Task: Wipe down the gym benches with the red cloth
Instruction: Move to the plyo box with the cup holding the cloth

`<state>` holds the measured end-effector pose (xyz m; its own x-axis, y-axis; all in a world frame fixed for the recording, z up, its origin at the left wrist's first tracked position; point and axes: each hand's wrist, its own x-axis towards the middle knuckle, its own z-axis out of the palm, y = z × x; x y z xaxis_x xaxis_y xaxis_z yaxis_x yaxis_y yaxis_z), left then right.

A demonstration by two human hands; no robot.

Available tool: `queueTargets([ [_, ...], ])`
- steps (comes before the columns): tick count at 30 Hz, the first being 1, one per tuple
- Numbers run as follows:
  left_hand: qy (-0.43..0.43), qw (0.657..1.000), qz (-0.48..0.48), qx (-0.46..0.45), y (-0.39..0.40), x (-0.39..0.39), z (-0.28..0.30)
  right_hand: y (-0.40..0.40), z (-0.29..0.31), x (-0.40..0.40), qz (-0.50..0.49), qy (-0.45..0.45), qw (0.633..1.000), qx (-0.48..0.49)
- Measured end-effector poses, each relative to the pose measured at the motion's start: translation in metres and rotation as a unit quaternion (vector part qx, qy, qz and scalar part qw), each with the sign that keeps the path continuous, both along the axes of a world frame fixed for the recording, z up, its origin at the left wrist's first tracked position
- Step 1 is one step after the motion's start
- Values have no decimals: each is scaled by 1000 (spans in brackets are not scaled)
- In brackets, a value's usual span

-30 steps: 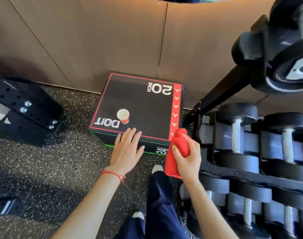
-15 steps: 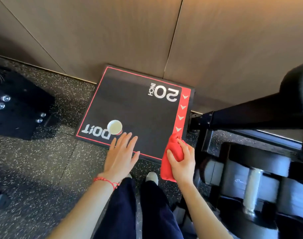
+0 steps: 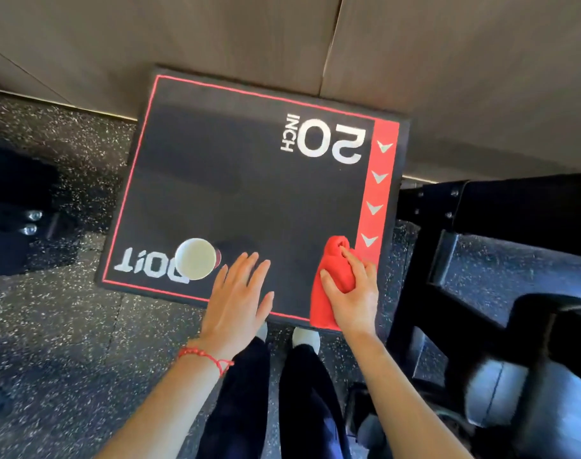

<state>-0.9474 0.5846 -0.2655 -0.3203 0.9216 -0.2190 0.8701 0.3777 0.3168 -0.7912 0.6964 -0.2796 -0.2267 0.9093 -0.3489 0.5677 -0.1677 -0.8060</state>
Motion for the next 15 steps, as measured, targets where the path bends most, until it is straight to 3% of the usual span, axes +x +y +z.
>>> queueTargets([
  [8, -36, 998, -17, -43, 7, -6, -70, 8, -87, -23, 32, -8, 999, 18],
  [15, -46, 997, -11, -58, 10, -10, -102, 4, -115, -19, 52, -21, 997, 47],
])
